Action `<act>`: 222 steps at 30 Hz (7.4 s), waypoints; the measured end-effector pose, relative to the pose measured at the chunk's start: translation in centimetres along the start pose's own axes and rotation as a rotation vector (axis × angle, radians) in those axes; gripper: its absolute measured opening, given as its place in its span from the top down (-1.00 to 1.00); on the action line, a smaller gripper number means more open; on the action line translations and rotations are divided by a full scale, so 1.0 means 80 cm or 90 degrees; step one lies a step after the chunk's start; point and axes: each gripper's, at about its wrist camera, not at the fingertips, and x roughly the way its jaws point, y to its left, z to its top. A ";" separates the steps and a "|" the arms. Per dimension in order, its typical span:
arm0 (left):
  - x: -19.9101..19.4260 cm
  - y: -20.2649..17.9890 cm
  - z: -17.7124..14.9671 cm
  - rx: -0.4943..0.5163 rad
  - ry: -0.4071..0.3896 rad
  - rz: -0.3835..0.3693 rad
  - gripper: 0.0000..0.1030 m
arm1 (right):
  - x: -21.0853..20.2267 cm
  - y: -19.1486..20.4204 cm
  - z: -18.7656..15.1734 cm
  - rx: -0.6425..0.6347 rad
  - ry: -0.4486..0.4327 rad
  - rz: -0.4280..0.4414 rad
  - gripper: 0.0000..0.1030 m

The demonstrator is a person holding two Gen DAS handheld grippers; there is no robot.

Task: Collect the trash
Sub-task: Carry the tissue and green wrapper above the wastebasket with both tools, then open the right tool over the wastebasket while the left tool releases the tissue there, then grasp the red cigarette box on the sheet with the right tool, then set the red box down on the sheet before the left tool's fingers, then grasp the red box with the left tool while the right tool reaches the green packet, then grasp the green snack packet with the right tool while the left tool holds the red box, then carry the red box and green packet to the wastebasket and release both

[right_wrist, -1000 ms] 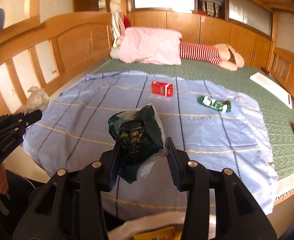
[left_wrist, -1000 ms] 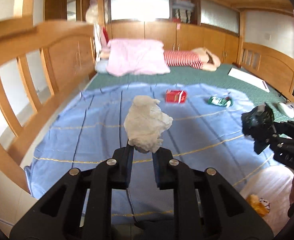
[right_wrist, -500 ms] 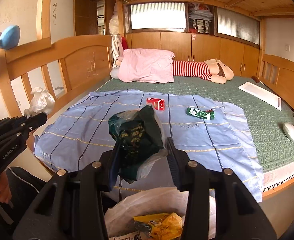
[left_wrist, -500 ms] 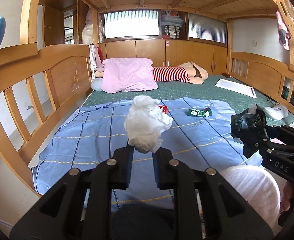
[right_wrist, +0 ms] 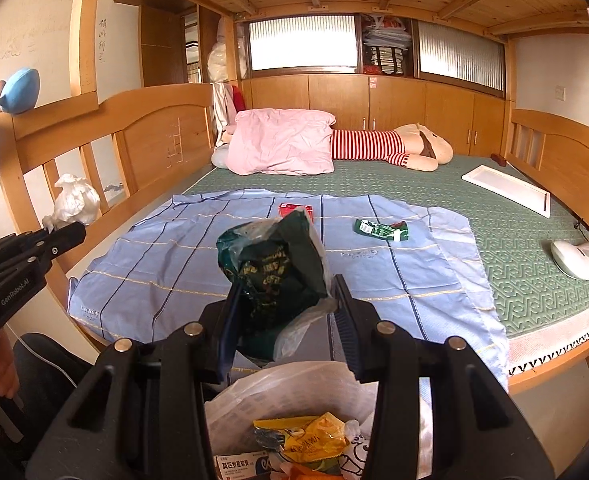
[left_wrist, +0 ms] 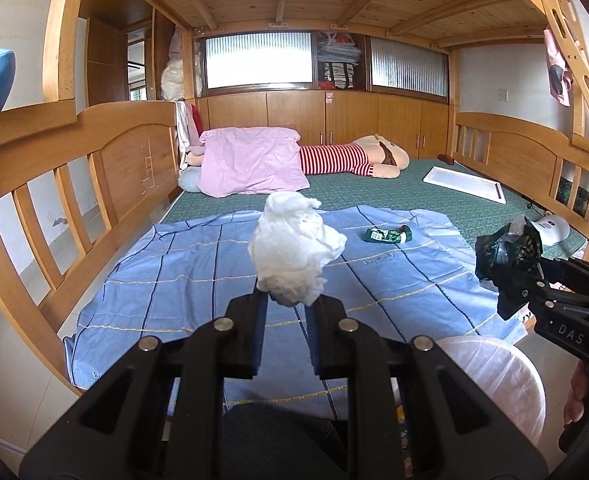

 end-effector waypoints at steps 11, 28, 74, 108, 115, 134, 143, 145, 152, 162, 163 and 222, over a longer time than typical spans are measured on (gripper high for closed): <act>-0.001 -0.006 0.001 0.007 -0.003 -0.012 0.64 | -0.006 -0.007 -0.010 -0.006 0.013 -0.012 0.16; 0.033 -0.050 -0.025 0.038 0.067 -0.090 0.64 | 0.062 -0.052 -0.137 0.095 0.273 -0.001 0.12; 0.260 0.115 -0.048 -0.110 0.226 -0.051 -0.60 | 0.167 -0.167 0.038 0.192 0.097 -0.073 -0.52; 0.343 0.279 -0.100 -0.297 0.309 0.075 -0.67 | 0.650 -0.004 0.121 0.392 0.318 0.216 0.58; 0.337 0.299 -0.098 -0.351 0.271 0.091 -0.67 | 0.574 0.133 0.007 0.278 0.554 0.480 0.55; 0.429 0.192 -0.099 -0.242 0.373 -0.118 -0.81 | 0.623 -0.172 0.108 0.051 0.277 -0.328 -0.68; 0.471 0.149 -0.112 -0.152 0.408 -0.114 -0.78 | 0.651 -0.160 0.074 0.000 0.329 -0.231 0.97; 0.474 0.147 -0.114 -0.146 0.406 -0.109 -0.61 | 0.639 -0.148 0.069 0.011 0.334 -0.177 0.99; 0.477 0.140 -0.116 -0.120 0.404 -0.092 -0.44 | 0.566 -0.086 0.101 -0.002 0.298 0.053 0.43; 0.472 0.141 -0.118 -0.110 0.411 -0.089 -0.44 | 0.655 -0.232 0.125 0.154 0.324 -0.192 -0.71; 0.471 0.143 -0.117 -0.114 0.411 -0.090 -0.44 | 0.658 -0.232 0.117 0.173 0.339 -0.161 -0.71; 0.085 0.088 0.001 -0.057 0.029 0.065 -0.11 | 0.145 -0.004 0.047 0.191 0.112 0.198 0.88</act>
